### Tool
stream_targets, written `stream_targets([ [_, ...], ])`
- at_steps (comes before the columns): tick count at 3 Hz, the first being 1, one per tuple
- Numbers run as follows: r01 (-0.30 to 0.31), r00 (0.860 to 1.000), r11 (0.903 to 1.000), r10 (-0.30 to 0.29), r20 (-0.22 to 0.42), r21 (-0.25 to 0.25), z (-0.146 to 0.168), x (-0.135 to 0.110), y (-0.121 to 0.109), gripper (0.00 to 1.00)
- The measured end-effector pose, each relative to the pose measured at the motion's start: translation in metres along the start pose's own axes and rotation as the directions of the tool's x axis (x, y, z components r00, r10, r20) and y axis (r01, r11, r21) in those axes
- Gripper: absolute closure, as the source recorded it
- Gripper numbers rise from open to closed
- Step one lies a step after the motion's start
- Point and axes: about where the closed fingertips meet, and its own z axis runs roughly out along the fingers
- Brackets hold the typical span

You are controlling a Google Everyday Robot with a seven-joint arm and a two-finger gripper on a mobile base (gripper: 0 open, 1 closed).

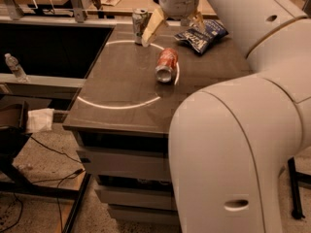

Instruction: Place coke can upright

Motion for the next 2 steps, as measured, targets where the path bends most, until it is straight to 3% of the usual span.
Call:
stream_targets([
  [1,0.046,0.999,0.9989,-0.046,-0.005,0.000,0.010,-0.018,0.020,0.00],
  [2,0.034,0.999,0.9989,-0.033,-0.025,0.031,0.029,-0.036,0.030,0.00],
])
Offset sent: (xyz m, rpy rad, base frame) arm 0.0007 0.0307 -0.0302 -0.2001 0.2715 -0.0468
